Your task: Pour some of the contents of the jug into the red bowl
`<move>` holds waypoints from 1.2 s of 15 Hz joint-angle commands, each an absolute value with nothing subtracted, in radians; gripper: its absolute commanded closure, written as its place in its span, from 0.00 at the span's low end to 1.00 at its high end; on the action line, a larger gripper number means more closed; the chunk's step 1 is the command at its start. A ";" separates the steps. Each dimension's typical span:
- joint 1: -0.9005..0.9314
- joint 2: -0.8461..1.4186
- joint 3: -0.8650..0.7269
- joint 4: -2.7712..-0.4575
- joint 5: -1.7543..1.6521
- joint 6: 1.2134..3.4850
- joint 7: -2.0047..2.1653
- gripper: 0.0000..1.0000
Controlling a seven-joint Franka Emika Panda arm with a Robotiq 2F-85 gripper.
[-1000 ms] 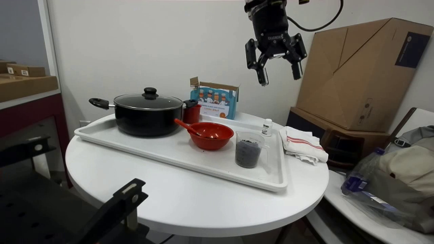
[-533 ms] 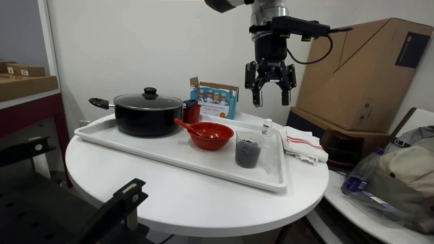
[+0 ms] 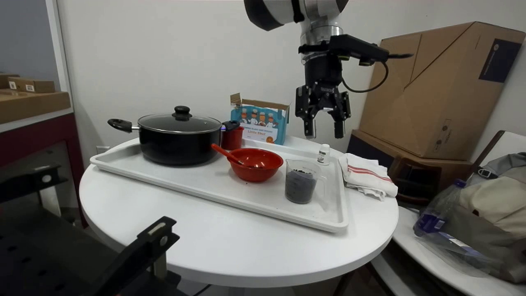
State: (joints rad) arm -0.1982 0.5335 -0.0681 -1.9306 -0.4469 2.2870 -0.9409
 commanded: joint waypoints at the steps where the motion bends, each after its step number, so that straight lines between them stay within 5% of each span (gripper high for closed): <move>1: -0.164 0.589 -0.082 -1.893 -0.478 2.250 -0.946 0.00; 18: -0.146 0.686 -0.135 -1.859 -0.581 2.254 -0.884 0.00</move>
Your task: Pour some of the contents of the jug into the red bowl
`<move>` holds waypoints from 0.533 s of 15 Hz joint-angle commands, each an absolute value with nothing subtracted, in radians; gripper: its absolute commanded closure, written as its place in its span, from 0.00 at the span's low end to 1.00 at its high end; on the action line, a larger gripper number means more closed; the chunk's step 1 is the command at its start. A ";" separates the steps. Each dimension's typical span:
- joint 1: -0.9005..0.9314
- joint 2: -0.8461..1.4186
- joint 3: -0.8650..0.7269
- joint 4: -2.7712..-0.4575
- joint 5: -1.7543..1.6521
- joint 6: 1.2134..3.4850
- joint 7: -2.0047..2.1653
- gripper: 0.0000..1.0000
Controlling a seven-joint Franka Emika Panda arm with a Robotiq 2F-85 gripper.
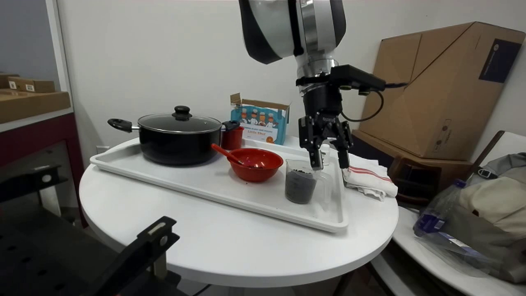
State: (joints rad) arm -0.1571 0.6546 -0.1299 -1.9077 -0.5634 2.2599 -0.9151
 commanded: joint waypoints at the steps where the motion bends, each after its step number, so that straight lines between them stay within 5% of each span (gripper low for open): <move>1: -0.146 0.691 -0.135 -1.847 -0.581 2.259 -0.878 0.00; 8: -0.146 0.720 -0.136 -1.801 -0.592 2.277 -0.861 0.00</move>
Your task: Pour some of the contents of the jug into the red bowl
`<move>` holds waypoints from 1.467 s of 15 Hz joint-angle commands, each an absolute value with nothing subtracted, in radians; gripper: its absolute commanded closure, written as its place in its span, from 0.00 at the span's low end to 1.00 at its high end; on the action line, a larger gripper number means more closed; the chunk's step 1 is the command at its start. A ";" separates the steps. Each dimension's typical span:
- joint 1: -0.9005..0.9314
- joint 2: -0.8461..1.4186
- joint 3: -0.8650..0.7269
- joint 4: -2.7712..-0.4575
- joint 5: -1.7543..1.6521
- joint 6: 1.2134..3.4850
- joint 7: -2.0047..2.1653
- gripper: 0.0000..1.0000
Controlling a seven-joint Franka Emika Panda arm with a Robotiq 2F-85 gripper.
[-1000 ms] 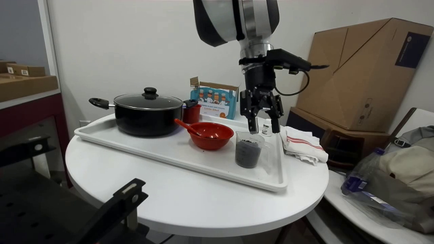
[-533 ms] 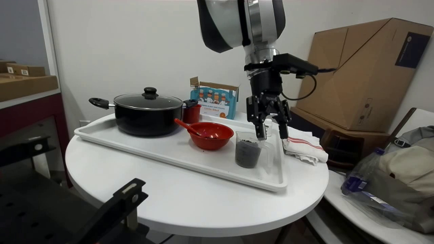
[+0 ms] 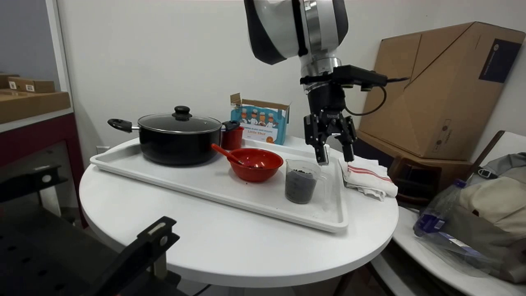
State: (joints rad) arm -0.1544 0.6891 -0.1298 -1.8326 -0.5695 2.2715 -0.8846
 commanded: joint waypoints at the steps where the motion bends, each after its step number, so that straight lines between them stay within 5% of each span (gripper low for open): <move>1: -0.146 0.727 -0.136 -1.800 -0.594 2.278 -0.862 0.00; 9: -0.140 0.789 -0.136 -1.770 -0.603 2.280 -0.859 0.00; 12: -0.139 0.809 -0.137 -1.752 -0.604 2.279 -0.861 0.08; 13: -0.139 0.814 -0.137 -1.747 -0.603 2.279 -0.860 0.31; 16: -0.134 0.824 -0.138 -1.738 -0.605 2.277 -0.858 0.41; 22: -0.113 0.824 -0.137 -1.737 -0.622 2.275 -0.854 0.88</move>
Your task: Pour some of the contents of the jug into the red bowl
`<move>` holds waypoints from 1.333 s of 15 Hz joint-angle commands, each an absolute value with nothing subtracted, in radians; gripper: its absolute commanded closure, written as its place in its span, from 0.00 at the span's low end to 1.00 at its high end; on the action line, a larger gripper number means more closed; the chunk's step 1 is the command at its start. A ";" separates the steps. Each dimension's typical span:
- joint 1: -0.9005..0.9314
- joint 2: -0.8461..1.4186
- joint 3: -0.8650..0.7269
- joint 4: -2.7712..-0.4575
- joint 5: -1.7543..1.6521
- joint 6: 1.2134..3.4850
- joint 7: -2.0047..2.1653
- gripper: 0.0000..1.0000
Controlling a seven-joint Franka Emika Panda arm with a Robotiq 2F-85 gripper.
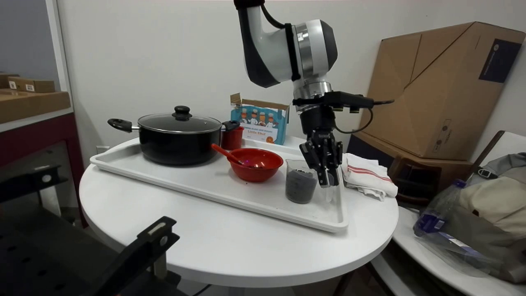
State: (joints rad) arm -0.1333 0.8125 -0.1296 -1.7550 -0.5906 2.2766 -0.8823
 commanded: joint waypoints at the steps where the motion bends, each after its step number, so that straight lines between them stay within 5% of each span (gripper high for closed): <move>1: -0.107 0.822 -0.137 -1.738 -0.628 2.274 -0.851 0.93; 20: 0.068 0.627 -0.108 -1.763 -1.060 2.003 -0.644 0.89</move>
State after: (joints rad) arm 0.0166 0.6597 -0.1243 -1.7551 -0.9500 2.0839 -0.6969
